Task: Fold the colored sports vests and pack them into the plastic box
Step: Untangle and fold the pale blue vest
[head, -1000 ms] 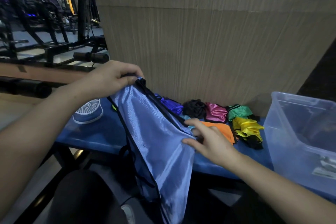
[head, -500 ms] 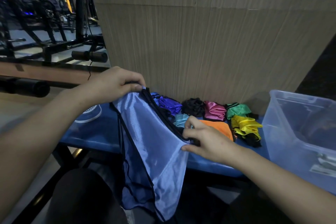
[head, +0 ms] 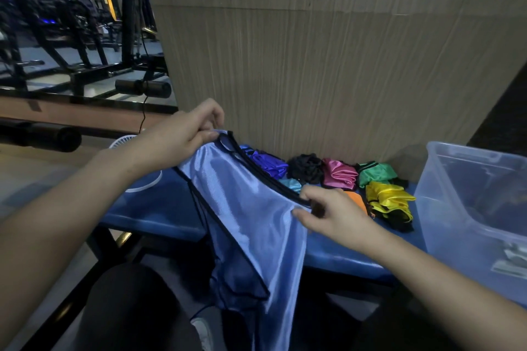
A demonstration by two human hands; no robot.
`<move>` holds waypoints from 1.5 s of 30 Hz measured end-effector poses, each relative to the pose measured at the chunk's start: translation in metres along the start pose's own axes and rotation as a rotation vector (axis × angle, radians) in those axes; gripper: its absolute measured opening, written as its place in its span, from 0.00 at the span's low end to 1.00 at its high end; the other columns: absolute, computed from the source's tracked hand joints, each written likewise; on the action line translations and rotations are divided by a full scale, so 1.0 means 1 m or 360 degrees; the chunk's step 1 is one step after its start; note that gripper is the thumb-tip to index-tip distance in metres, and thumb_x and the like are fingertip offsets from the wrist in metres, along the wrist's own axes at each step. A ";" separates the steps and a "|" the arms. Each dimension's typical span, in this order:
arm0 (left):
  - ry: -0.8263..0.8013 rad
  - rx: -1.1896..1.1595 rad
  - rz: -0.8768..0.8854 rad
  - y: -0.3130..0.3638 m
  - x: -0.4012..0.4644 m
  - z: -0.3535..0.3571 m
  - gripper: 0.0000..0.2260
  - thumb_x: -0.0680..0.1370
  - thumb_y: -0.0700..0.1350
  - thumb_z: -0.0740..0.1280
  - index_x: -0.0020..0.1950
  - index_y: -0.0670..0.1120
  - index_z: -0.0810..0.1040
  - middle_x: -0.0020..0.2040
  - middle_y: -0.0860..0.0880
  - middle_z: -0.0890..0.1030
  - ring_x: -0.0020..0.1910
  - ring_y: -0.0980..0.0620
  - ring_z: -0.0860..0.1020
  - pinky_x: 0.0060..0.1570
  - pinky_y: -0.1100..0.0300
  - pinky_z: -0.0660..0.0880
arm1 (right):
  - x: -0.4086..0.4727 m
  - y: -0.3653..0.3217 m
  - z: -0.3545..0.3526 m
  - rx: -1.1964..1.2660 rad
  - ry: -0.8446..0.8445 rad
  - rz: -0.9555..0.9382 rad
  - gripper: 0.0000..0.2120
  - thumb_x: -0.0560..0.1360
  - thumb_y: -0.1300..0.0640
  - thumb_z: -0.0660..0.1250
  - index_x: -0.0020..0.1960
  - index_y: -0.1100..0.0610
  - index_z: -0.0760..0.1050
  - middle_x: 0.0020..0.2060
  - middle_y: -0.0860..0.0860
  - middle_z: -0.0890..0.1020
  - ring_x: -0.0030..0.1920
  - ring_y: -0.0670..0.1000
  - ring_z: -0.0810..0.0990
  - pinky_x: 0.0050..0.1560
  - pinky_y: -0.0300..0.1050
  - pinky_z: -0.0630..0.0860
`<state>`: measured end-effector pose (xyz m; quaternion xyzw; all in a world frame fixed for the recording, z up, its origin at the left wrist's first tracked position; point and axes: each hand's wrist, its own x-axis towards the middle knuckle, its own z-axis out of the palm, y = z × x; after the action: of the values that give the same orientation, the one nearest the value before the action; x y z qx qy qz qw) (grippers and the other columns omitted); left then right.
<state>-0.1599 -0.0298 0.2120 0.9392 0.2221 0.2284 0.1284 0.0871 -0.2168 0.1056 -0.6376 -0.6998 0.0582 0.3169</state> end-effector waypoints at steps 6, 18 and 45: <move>-0.0033 -0.0030 0.0086 0.005 -0.003 0.005 0.14 0.80 0.32 0.63 0.43 0.49 0.77 0.41 0.57 0.80 0.44 0.56 0.79 0.48 0.62 0.74 | 0.003 -0.011 -0.003 0.0189 -0.0024 0.0114 0.15 0.79 0.55 0.70 0.39 0.60 0.68 0.28 0.56 0.79 0.30 0.45 0.80 0.36 0.45 0.73; -0.0486 0.0005 -0.0052 0.008 -0.002 -0.008 0.19 0.76 0.43 0.74 0.58 0.61 0.72 0.57 0.64 0.77 0.58 0.66 0.74 0.59 0.60 0.71 | 0.003 0.005 -0.008 0.0147 -0.0008 0.0121 0.15 0.78 0.54 0.70 0.37 0.54 0.67 0.28 0.56 0.77 0.29 0.42 0.69 0.31 0.41 0.65; -0.0168 -0.0165 -0.0098 0.002 0.004 -0.016 0.15 0.77 0.39 0.71 0.51 0.55 0.68 0.43 0.60 0.77 0.36 0.65 0.74 0.39 0.69 0.70 | 0.004 0.004 -0.003 -0.0013 0.0085 0.0146 0.15 0.72 0.54 0.77 0.42 0.52 0.70 0.32 0.46 0.75 0.34 0.42 0.73 0.34 0.33 0.67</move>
<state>-0.1643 -0.0277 0.2284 0.9347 0.2318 0.1857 0.1954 0.0927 -0.2130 0.1079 -0.6717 -0.6612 0.0528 0.3298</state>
